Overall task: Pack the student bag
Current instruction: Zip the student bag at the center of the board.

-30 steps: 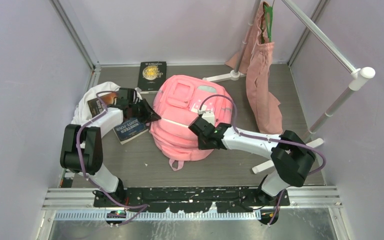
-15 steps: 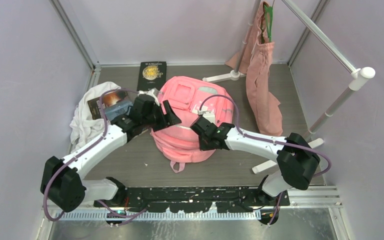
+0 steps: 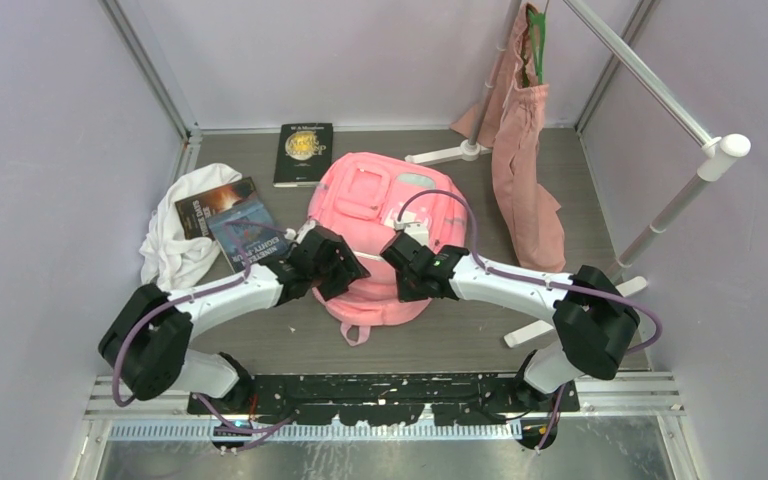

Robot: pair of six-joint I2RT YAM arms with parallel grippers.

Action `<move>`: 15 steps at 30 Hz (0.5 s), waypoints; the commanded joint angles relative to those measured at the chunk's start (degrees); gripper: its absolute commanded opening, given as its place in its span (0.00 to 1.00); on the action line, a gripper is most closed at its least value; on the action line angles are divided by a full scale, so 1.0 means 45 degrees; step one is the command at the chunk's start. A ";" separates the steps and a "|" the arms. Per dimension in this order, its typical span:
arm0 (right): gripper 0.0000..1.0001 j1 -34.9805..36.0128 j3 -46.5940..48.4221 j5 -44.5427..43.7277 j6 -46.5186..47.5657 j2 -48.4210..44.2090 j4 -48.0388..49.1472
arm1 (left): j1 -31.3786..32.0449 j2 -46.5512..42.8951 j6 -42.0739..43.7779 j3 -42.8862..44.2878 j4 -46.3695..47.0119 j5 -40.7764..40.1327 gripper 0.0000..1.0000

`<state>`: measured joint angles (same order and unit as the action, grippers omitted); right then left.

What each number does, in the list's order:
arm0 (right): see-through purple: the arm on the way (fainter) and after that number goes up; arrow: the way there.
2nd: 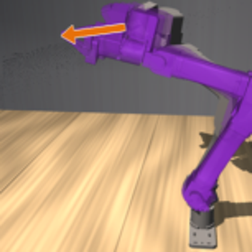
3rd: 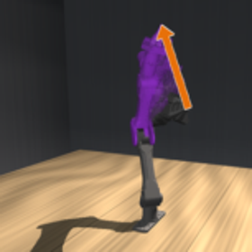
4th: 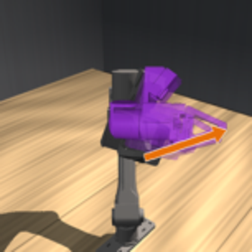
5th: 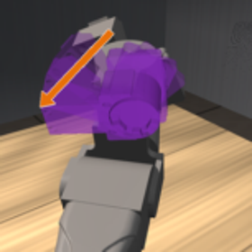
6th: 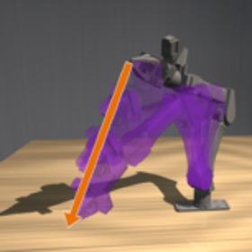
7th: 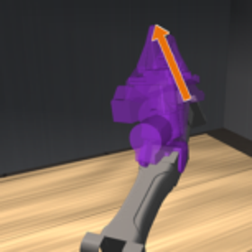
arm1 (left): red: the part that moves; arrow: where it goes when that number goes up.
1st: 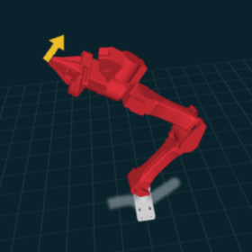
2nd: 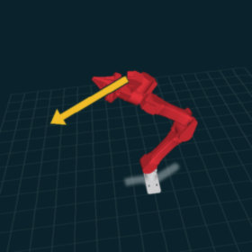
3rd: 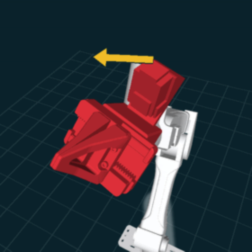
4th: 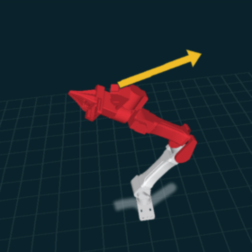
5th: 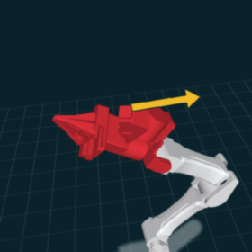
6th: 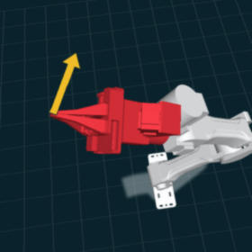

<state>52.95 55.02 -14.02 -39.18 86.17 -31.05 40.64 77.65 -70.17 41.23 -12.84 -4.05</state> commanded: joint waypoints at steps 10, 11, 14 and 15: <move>0.01 0.0228 0.0136 -0.0760 0.1203 -0.0573 -0.0640 | -0.0077 0.1773 0.0058 0.1464 0.1883 -0.0178 0.01; 0.01 0.0229 0.0136 -0.0852 0.1284 -0.0575 -0.0715 | -0.0095 0.1728 0.0214 0.1614 0.1553 -0.0132 0.00; 0.01 0.0206 0.0099 -0.1113 0.1343 -0.0584 -0.0910 | -0.0229 0.1350 0.0400 0.1610 0.1332 0.0148 0.00; 0.01 0.0150 0.0080 -0.1226 0.1333 -0.0603 -0.0991 | -0.0268 0.1150 0.0438 0.1483 0.1362 0.0189 0.00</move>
<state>53.58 55.02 -16.51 -35.11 86.11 -32.34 40.56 85.58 -71.66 46.46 -6.46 -2.50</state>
